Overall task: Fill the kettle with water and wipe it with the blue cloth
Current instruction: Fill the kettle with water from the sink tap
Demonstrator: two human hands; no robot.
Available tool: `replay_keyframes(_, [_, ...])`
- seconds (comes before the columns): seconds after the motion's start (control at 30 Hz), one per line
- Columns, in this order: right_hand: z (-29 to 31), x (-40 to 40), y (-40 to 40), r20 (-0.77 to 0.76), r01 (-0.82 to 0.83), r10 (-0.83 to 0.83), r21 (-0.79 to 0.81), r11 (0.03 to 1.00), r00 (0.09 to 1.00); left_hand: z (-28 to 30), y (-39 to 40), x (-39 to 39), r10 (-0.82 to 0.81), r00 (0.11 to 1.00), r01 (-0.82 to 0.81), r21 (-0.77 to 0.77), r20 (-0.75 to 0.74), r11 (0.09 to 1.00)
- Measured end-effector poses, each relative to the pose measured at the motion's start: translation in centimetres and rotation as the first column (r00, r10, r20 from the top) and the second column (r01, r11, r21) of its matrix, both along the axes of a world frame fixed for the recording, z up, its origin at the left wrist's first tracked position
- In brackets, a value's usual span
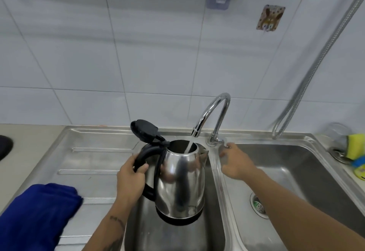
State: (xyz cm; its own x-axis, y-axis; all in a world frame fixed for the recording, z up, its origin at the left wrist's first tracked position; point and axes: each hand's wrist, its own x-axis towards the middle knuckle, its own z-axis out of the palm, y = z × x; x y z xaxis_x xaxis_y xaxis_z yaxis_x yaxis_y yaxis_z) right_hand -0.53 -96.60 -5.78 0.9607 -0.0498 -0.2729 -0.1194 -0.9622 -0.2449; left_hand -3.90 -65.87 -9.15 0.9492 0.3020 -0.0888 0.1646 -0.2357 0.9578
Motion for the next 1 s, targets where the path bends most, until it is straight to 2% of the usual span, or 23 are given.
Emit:
replay_keyframes(0.2, [-2.2, -2.1, -1.5, -0.158, -0.028, 0.035, 0.052, 0.998, 0.987, 0.6, -0.5, -0.9, 0.021, 1.000, -0.021, 0.037, 0.011, 0.999])
replay_keyframes(0.37, [-1.7, -2.3, -2.2, -0.213, -0.059, 0.083, 0.119, 0.991, 0.974, 1.3, -1.3, -2.2, 0.094, 0.995, -0.095, 0.065, 0.022, 0.993])
replay_keyframes(0.53, [-1.9, -2.0, -3.1, -0.202, -0.072, 0.104, 0.159, 0.985, 0.974, 1.6, -2.0, -3.8, 0.159, 0.987, -0.159, 0.109, 0.006, 0.981])
replay_keyframes(0.67, [-1.6, -2.2, -2.4, -0.088, -0.050, 0.066, 0.181, 0.982, 0.994, 1.6, -1.8, -4.4, 0.186, 0.982, -0.187, 0.120, 0.013, 0.975])
replay_keyframes(0.73, [-1.1, -2.7, -1.4, -0.024, -0.036, 0.045, 0.283, 0.958, 0.999, 1.3, -1.4, -4.6, 0.190, 0.982, -0.188, 0.115, -0.001, 0.975])
replay_keyframes(0.8, [-0.5, -3.3, -0.1, -0.059, 0.031, -0.002, 0.498, 0.866, 0.998, 1.1, -1.0, -4.5, 0.172, 0.985, -0.171, 0.111, -0.004, 0.979])
replay_keyframes(0.87, [0.4, -3.8, 1.1, -0.200, 0.136, 0.006, 0.687, 0.714, 0.980, 1.0, -0.6, -3.9, 0.151, 0.988, -0.151, 0.107, 0.008, 0.983])
replay_keyframes(0.93, [0.9, -4.3, 2.1, -0.332, 0.245, 0.052, 0.786, 0.567, 0.942, 1.0, -0.4, -3.3, 0.126, 0.992, -0.127, 0.082, 0.012, 0.989])
replay_keyframes(1.0, [1.1, -4.5, 3.1, -0.379, 0.291, 0.103, 0.834, 0.469, 0.920, 1.1, -0.1, -2.7, 0.104, 0.994, -0.104, 0.035, 0.022, 0.994])
